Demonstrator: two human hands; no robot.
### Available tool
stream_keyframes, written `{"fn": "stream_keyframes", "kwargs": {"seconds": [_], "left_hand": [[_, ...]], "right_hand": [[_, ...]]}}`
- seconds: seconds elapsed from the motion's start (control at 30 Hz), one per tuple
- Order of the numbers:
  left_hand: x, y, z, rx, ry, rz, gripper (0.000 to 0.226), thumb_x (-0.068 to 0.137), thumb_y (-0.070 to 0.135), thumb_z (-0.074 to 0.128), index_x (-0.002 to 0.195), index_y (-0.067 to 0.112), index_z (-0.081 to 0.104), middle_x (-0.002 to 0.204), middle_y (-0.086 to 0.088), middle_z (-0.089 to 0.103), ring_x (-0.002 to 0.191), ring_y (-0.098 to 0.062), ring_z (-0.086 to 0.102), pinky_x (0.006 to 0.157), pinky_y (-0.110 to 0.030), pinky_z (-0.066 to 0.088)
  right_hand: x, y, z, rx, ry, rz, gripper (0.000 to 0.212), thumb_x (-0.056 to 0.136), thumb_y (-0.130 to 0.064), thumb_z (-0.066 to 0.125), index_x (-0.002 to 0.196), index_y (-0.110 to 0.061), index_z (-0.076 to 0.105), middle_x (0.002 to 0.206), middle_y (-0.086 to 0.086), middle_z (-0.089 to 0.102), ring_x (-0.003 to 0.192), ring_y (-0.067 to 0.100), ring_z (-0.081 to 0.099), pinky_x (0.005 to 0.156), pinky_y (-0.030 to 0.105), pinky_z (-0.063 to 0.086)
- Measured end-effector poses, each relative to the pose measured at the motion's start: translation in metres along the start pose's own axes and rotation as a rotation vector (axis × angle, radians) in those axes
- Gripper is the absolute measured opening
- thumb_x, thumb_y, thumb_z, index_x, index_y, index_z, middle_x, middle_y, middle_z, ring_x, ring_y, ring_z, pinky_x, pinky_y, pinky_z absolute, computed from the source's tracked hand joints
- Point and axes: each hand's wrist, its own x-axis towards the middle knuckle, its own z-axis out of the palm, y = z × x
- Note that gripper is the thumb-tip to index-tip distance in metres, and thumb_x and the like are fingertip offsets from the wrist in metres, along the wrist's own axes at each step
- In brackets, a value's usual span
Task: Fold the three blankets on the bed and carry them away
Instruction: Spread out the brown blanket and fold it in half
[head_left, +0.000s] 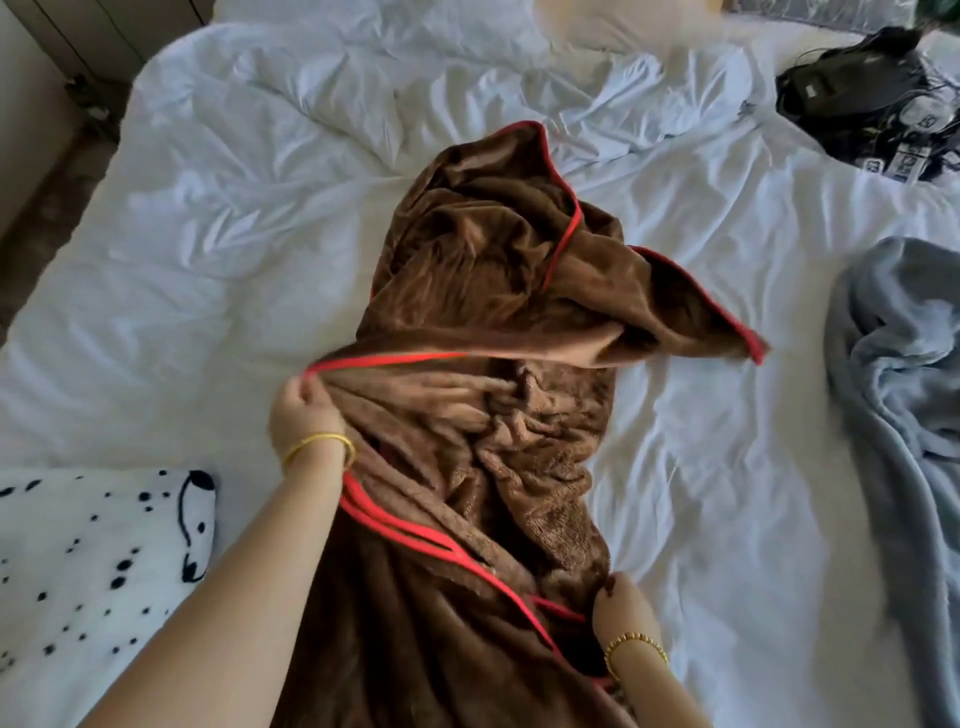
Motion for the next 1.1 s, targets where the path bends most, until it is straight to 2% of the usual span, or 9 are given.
{"fn": "stream_keyframes", "kwargs": {"seconds": [0.13, 0.3, 0.4, 0.53, 0.63, 0.7, 0.83, 0.93, 1.1], "left_hand": [[0.009, -0.04, -0.014, 0.113, -0.136, -0.386, 0.047, 0.096, 0.032, 0.043, 0.13, -0.001, 0.046, 0.133, -0.025, 0.048, 0.123, -0.04, 0.045, 0.101, -0.043, 0.035], [-0.033, -0.078, -0.017, 0.224, -0.481, -0.393, 0.071, 0.081, 0.061, 0.054, 0.121, 0.003, 0.046, 0.125, -0.02, 0.055, 0.11, -0.037, 0.054, 0.095, -0.044, 0.04], [-0.056, -0.088, -0.022, 0.187, -0.707, -0.418, 0.075, 0.077, 0.054, 0.065, 0.13, 0.006, 0.043, 0.131, -0.016, 0.052, 0.117, -0.034, 0.051, 0.1, -0.041, 0.039], [-0.084, -0.091, -0.04, 0.593, -0.558, 0.157, 0.048, 0.088, 0.021, 0.053, 0.134, 0.022, 0.039, 0.138, -0.002, 0.045, 0.106, -0.027, 0.059, 0.078, -0.035, 0.048], [-0.11, -0.085, -0.056, 0.671, -0.581, 0.446, 0.022, 0.089, 0.015, 0.041, 0.076, 0.019, 0.058, 0.096, 0.002, 0.061, 0.069, -0.019, 0.056, 0.059, -0.029, 0.04], [-0.119, -0.086, -0.065, 0.569, -0.809, 0.192, 0.033, 0.088, 0.016, 0.04, 0.056, 0.018, 0.044, 0.062, -0.001, 0.047, 0.054, -0.016, 0.043, 0.057, -0.027, 0.034], [-0.13, -0.094, -0.089, 0.608, -1.31, -0.258, 0.023, 0.092, 0.024, 0.043, 0.099, 0.02, 0.064, 0.089, -0.002, 0.064, 0.087, -0.018, 0.063, 0.069, -0.02, 0.047], [-0.133, -0.116, -0.085, 0.806, -1.007, -0.06, 0.031, 0.096, 0.015, 0.038, 0.122, 0.015, 0.054, 0.118, -0.009, 0.061, 0.11, -0.028, 0.057, 0.088, -0.03, 0.045], [-0.122, -0.115, -0.066, 0.659, -0.502, 0.385, 0.028, 0.097, 0.028, 0.036, 0.124, 0.026, 0.046, 0.114, 0.006, 0.057, 0.083, -0.018, 0.062, 0.064, -0.03, 0.05]], "right_hand": [[-0.003, -0.003, 0.002, 0.038, 0.048, 0.03, 0.027, 0.096, -0.015, 0.033, 0.113, -0.004, 0.052, 0.118, 0.02, 0.056, 0.108, 0.033, 0.056, 0.091, 0.038, 0.044], [-0.008, -0.001, 0.001, 0.2, 0.012, 0.046, 0.049, 0.099, -0.042, 0.029, 0.104, 0.0, 0.054, 0.089, 0.013, 0.06, 0.09, 0.028, 0.059, 0.08, 0.034, 0.043], [-0.013, -0.002, -0.003, 0.26, -0.187, 0.027, 0.065, 0.092, -0.057, 0.033, 0.091, 0.003, 0.058, 0.074, 0.014, 0.058, 0.066, 0.017, 0.052, 0.083, 0.032, 0.046], [-0.025, 0.009, 0.001, 0.211, -0.31, -0.02, 0.049, 0.087, -0.053, 0.051, 0.095, -0.007, 0.065, 0.088, 0.007, 0.068, 0.081, 0.018, 0.063, 0.073, 0.024, 0.048], [-0.035, 0.024, -0.001, 0.302, -0.003, 0.066, 0.033, 0.092, -0.028, 0.052, 0.108, -0.001, 0.064, 0.102, 0.019, 0.066, 0.097, 0.033, 0.061, 0.081, 0.031, 0.044], [-0.044, 0.032, -0.005, 0.298, 0.119, 0.134, 0.029, 0.094, -0.025, 0.046, 0.108, -0.004, 0.061, 0.103, 0.02, 0.065, 0.097, 0.034, 0.06, 0.078, 0.033, 0.043], [-0.054, 0.034, -0.005, 0.233, 0.105, 0.117, 0.029, 0.095, -0.023, 0.043, 0.106, -0.002, 0.06, 0.1, 0.018, 0.064, 0.081, 0.028, 0.055, 0.072, 0.029, 0.042], [-0.052, 0.034, -0.004, 0.192, 0.067, 0.076, 0.032, 0.095, -0.025, 0.044, 0.108, -0.001, 0.061, 0.097, 0.017, 0.063, 0.077, 0.025, 0.049, 0.071, 0.028, 0.04], [-0.046, 0.037, 0.002, 0.168, 0.056, 0.059, 0.033, 0.096, -0.025, 0.043, 0.112, -0.002, 0.061, 0.086, 0.012, 0.058, 0.076, 0.024, 0.05, 0.072, 0.027, 0.041]]}}
